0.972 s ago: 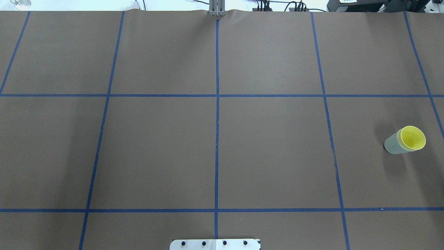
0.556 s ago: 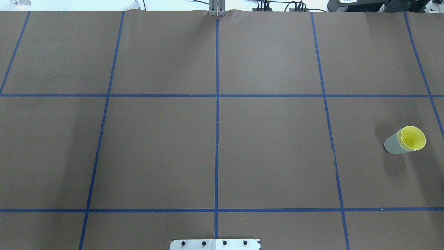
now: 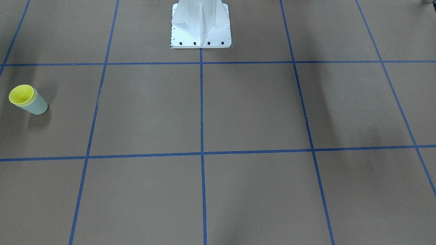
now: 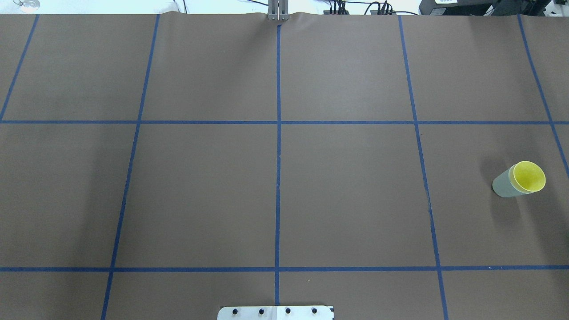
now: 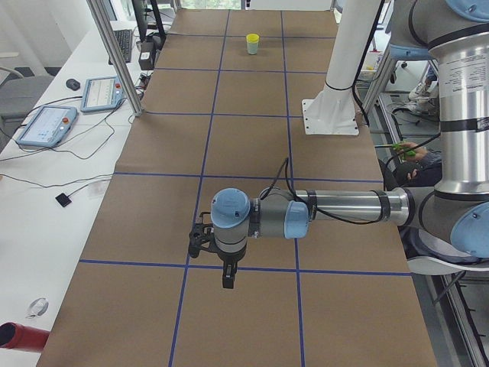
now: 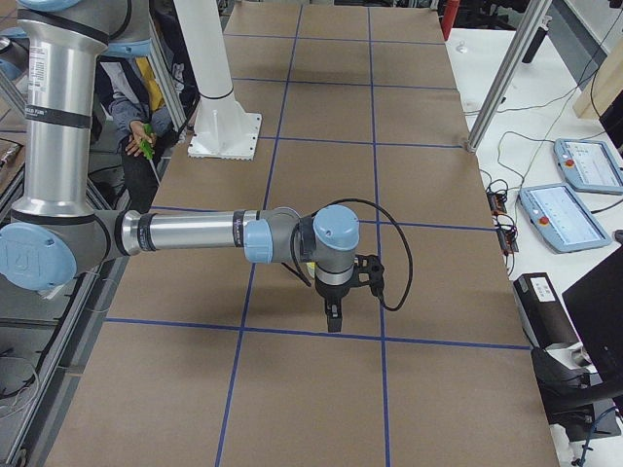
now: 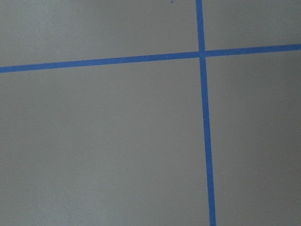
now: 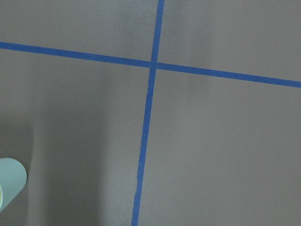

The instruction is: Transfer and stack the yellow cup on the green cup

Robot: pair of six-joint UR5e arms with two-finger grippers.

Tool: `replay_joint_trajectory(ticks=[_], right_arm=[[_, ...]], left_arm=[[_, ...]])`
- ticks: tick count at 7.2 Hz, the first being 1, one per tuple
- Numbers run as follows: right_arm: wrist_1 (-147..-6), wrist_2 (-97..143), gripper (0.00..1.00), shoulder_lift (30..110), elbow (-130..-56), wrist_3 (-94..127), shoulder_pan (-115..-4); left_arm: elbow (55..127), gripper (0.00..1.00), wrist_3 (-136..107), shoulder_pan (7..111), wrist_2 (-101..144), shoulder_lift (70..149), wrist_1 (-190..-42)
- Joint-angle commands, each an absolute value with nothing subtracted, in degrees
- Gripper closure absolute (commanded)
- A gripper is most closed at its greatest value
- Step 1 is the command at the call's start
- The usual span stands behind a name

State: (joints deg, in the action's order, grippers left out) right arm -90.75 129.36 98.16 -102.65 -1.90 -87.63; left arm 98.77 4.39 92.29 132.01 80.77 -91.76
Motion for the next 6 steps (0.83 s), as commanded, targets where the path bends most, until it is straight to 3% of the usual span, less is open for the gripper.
replay_joint_trajectory(ticks=[1,6], right_arm=[[-89.40,129.29,0.00,98.17,-102.57,-1.93,-87.63],[-88.77,129.03,0.00,98.17,-102.13,-1.93,-87.63]], left_arm=[[98.70,0.00,4.48,92.29,132.01,80.77,-91.76],[98.44,0.00,4.48,92.29,132.01,80.77,-91.76]])
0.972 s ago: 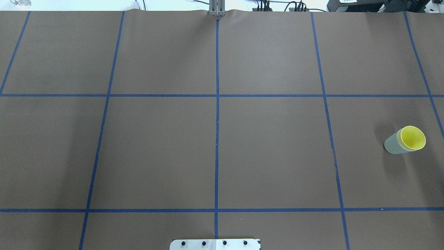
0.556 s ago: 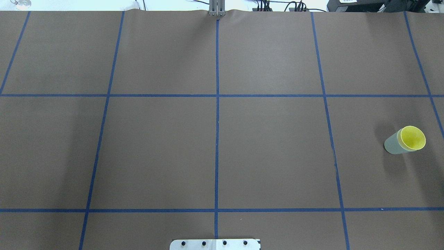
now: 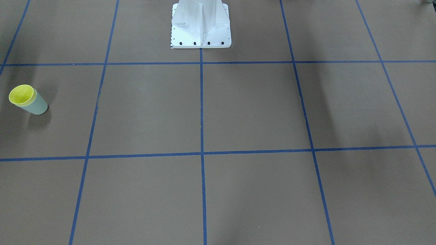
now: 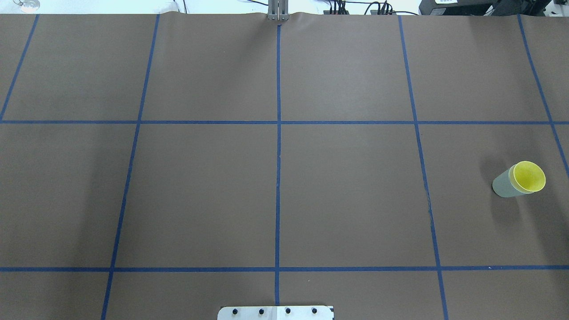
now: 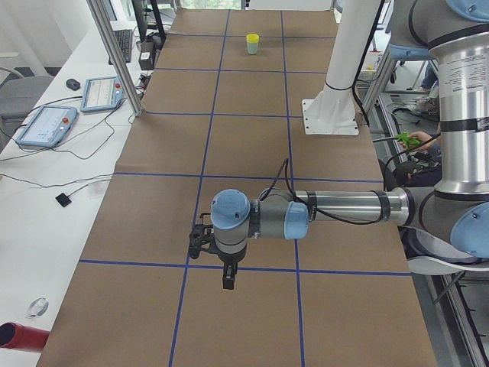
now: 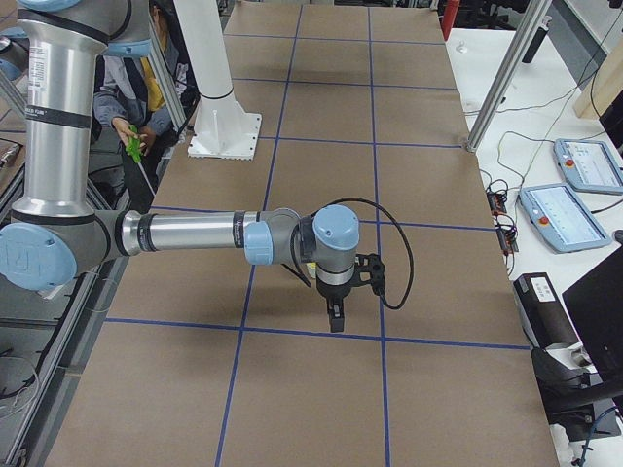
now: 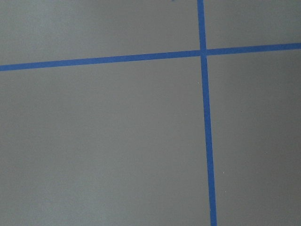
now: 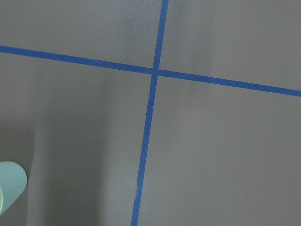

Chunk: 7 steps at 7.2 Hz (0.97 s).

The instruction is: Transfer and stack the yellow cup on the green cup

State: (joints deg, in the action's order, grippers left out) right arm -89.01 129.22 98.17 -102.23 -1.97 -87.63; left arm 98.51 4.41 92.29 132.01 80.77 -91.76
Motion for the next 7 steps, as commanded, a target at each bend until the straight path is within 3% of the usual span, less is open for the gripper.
replay_joint_trajectory(ticks=[1,7], right_arm=[[-88.77,129.28,0.00,98.17,-101.78,-1.85,-87.63],[-88.77,129.55,0.00,98.17,-101.43,-1.85,-87.63]], left_arm=[[98.35,0.00,4.40,92.29,132.01,80.77,-91.76],[98.52,0.00,4.39,92.29,132.01,80.07,-91.76]])
